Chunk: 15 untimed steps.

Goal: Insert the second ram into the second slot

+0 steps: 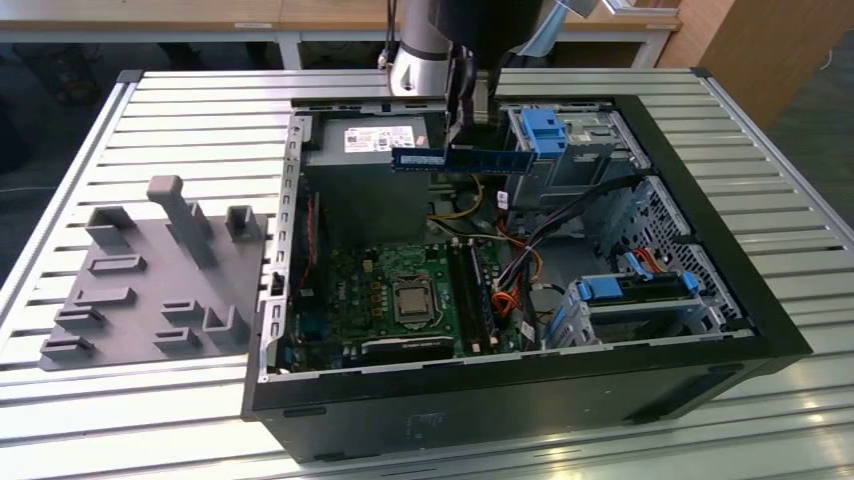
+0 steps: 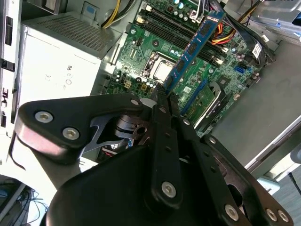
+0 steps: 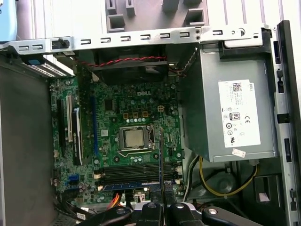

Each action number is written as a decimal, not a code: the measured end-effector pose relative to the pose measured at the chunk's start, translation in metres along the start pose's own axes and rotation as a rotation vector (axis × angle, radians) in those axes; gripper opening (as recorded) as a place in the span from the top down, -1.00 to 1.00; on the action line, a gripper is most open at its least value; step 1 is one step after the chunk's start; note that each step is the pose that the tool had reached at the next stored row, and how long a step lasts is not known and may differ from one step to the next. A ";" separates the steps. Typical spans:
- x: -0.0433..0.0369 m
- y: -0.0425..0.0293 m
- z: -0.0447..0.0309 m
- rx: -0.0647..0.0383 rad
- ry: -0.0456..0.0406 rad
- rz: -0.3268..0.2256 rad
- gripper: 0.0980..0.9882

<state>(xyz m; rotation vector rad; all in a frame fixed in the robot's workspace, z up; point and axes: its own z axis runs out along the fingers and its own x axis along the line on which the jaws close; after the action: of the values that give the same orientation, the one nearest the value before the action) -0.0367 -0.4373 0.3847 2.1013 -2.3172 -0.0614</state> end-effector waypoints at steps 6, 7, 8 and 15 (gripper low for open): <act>0.0000 0.0000 0.0000 0.000 -0.0004 0.012 0.91; 0.0000 0.0000 0.0000 0.000 -0.0005 0.013 0.91; 0.0000 0.0000 0.0000 0.000 -0.0006 0.015 0.91; 0.0000 0.0000 0.0000 0.000 -0.0010 0.027 0.91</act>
<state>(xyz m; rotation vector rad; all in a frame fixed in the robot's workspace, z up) -0.0367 -0.4373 0.3847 2.0700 -2.3459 -0.0617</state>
